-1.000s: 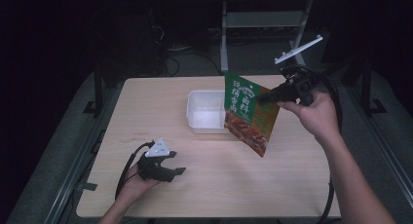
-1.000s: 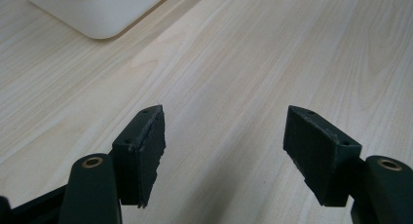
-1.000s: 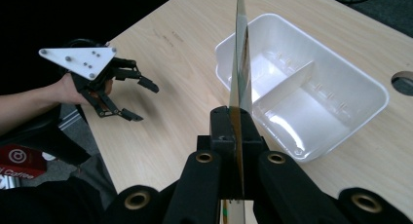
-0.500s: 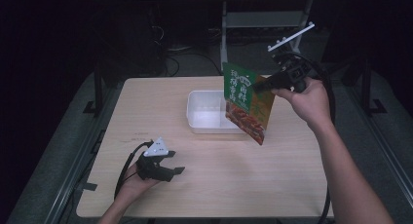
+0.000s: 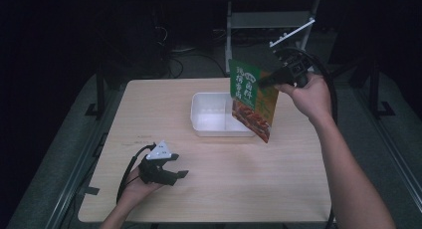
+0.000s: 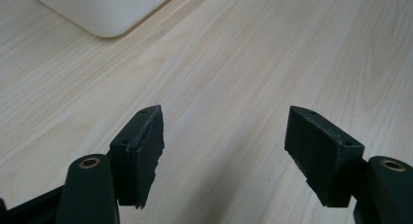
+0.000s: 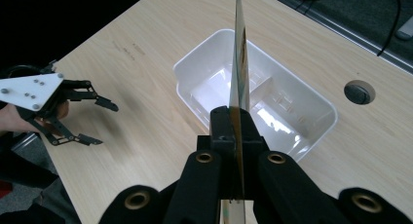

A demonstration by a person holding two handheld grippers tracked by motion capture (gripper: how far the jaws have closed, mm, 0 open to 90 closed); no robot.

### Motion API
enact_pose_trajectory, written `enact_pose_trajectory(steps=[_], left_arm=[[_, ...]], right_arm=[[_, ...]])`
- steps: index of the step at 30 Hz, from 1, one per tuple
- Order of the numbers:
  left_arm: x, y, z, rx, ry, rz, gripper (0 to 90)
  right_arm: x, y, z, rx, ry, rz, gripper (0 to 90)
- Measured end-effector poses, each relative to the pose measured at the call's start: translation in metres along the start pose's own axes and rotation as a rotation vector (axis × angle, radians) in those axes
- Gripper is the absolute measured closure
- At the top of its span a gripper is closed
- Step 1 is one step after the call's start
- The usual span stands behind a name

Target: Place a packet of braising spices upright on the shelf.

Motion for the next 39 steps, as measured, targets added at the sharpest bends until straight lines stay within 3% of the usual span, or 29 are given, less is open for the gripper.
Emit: enact_pose_trajectory(steps=[24,39], left_arm=[[0.000,0.001,0.000,0.003,0.004,0.004,30.1],[0.000,0.000,0.001,0.002,0.002,-0.002,30.1]], right_arm=[[0.010,-0.013,-0.028,0.047,0.082,0.007,90.0],[0.025,-0.024,-0.032,0.053,0.091,0.001,90.0]])
Point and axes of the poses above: each handheld gripper's, and its own axes: x roughly forward along the jaws, y roughly out of its underside, z roughly to its left, the point moved 8 cm from there along x, roughly forward along the jaws, and after that the axes turned 8 degrees about z, right-handed, at the moved point
